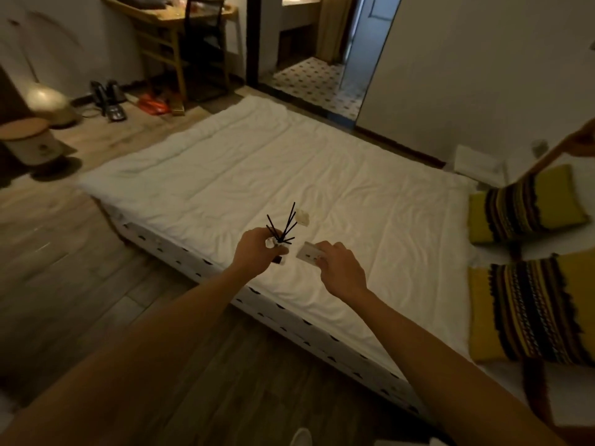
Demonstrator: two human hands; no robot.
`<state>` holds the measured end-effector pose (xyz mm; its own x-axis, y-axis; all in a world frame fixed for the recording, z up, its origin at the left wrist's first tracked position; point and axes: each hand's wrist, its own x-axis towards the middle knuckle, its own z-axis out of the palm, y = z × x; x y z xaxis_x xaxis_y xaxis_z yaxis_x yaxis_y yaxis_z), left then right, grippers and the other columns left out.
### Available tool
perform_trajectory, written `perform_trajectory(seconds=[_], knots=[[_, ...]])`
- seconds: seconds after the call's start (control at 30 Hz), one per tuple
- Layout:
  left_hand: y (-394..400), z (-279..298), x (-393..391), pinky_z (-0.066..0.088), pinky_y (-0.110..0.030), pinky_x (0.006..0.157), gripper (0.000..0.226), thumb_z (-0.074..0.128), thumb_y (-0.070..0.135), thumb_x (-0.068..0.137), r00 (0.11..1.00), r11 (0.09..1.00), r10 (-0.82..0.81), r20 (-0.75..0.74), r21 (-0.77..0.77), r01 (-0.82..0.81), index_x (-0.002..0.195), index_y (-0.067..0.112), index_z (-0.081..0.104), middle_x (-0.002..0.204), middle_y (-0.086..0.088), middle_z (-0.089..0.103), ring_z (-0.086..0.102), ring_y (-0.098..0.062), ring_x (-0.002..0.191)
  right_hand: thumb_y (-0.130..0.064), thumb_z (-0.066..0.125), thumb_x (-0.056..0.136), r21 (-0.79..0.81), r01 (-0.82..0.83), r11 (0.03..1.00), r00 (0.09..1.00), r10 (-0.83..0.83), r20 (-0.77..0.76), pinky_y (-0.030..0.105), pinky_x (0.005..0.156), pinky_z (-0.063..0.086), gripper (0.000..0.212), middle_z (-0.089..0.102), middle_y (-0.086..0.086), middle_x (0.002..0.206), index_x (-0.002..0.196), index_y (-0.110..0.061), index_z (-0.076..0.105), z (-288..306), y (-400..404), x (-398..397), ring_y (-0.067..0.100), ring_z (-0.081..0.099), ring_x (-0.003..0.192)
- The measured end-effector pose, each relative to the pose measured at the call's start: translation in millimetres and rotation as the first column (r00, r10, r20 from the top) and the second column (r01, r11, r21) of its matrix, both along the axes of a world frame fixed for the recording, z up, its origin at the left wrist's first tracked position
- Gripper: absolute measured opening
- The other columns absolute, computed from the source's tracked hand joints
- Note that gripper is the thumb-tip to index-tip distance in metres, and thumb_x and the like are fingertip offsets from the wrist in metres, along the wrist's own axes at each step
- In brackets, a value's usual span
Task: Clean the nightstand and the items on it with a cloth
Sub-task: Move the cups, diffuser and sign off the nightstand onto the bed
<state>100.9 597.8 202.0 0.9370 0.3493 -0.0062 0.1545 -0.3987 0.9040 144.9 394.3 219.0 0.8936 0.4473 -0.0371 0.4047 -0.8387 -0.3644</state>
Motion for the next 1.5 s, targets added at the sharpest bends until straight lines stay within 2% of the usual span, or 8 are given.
perform_trajectory(seconds=[0.27, 0.43, 0.6, 0.8, 1.0, 1.13, 1.37, 1.5], knots=[[-12.4, -8.5, 2.0, 0.050, -0.005, 0.056, 0.032, 0.085, 0.006, 0.075, 1.000, 1.000, -0.004, -0.021, -0.022, 0.004, 0.104, 0.000, 0.073, 0.093, -0.011, 0.073, 0.067, -0.009, 0.067, -0.018, 0.047, 0.102, -0.016, 0.001, 1.000, 0.999, -0.001, -0.033, 0.045, 0.082, 0.054, 0.036, 0.054, 0.011, 0.119, 0.138, -0.026, 0.053, -13.9, -13.9, 6.0, 0.032, 0.055, 0.108], [-28.1, -15.5, 12.2, 0.043, 0.002, 0.054, 0.033, 0.087, 0.012, 0.073, 0.999, 0.999, -0.034, -0.023, 0.030, 0.035, 0.102, 0.004, 0.074, 0.089, 0.000, 0.068, 0.057, 0.010, 0.063, -0.018, 0.048, 0.103, -0.010, 0.038, 0.999, 0.998, -0.038, -0.040, 0.043, 0.080, 0.053, 0.035, 0.054, 0.011, 0.120, 0.137, -0.023, 0.053, -19.0, -39.6, 11.6, 0.031, 0.055, 0.107], [-47.3, -17.6, 25.0, 0.049, -0.004, 0.053, 0.031, 0.087, 0.006, 0.072, 0.997, 0.997, -0.070, -0.024, -0.013, 0.070, 0.099, -0.002, 0.073, 0.087, -0.004, 0.069, 0.063, 0.009, 0.057, -0.018, 0.047, 0.103, -0.013, 0.092, 0.996, 0.994, -0.093, -0.049, 0.039, 0.076, 0.050, 0.035, 0.054, 0.012, 0.120, 0.137, -0.023, 0.053, -22.3, -65.0, 15.4, 0.031, 0.056, 0.107], [-66.3, -17.3, 33.7, 0.058, -0.017, 0.056, 0.031, 0.087, 0.005, 0.071, 0.993, 0.993, -0.116, -0.016, -0.035, 0.116, 0.098, -0.002, 0.073, 0.085, -0.008, 0.073, 0.073, -0.009, 0.069, -0.016, 0.048, 0.103, -0.029, 0.113, 0.993, 0.992, -0.115, -0.056, 0.042, 0.079, 0.053, 0.035, 0.054, 0.014, 0.119, 0.137, -0.021, 0.054, -25.2, -83.3, 20.9, 0.032, 0.056, 0.107], [-75.7, -22.0, 44.1, 0.044, 0.001, 0.054, 0.030, 0.089, 0.009, 0.069, 0.989, 0.990, -0.144, -0.013, -0.005, 0.144, 0.095, 0.003, 0.074, 0.078, 0.005, 0.068, 0.061, 0.021, 0.062, -0.019, 0.047, 0.104, -0.029, 0.141, 0.990, 0.988, -0.143, -0.057, 0.039, 0.076, 0.050, 0.034, 0.054, 0.013, 0.119, 0.137, -0.021, 0.053, -27.6, -90.6, 28.2, 0.031, 0.056, 0.107], [-83.1, -28.7, 59.6, 0.042, 0.003, 0.055, 0.029, 0.089, 0.007, 0.069, 0.988, 0.988, -0.154, -0.014, -0.017, 0.153, 0.094, 0.002, 0.074, 0.074, 0.014, 0.064, 0.059, 0.024, 0.061, -0.019, 0.048, 0.104, -0.005, 0.155, 0.988, 0.986, -0.155, -0.067, 0.041, 0.078, 0.051, 0.034, 0.055, 0.013, 0.118, 0.137, -0.022, 0.054, -34.2, -95.5, 37.0, 0.032, 0.056, 0.107], [-106.1, -52.8, 111.6, 0.045, -0.004, 0.064, 0.035, 0.091, 0.021, 0.068, 0.983, 0.977, -0.166, -0.081, 0.121, 0.175, 0.097, 0.009, 0.077, 0.092, -0.002, 0.075, 0.067, -0.007, 0.079, -0.017, 0.047, 0.103, -0.045, 0.170, 0.984, 0.980, -0.174, -0.096, 0.040, 0.075, 0.051, 0.033, 0.054, 0.013, 0.118, 0.136, -0.023, 0.054, -60.7, -115.6, 82.7, 0.032, 0.056, 0.106], [-120.1, -71.5, 150.1, 0.045, 0.001, 0.060, 0.034, 0.091, 0.015, 0.067, 0.984, 0.985, -0.134, -0.117, 0.088, 0.145, 0.097, 0.008, 0.077, 0.092, -0.004, 0.075, 0.065, -0.006, 0.074, -0.018, 0.047, 0.103, -0.056, 0.156, 0.986, 0.978, -0.162, -0.131, 0.040, 0.074, 0.052, 0.033, 0.054, 0.012, 0.118, 0.135, -0.024, 0.054, -81.1, -128.9, 126.1, 0.031, 0.056, 0.106]])
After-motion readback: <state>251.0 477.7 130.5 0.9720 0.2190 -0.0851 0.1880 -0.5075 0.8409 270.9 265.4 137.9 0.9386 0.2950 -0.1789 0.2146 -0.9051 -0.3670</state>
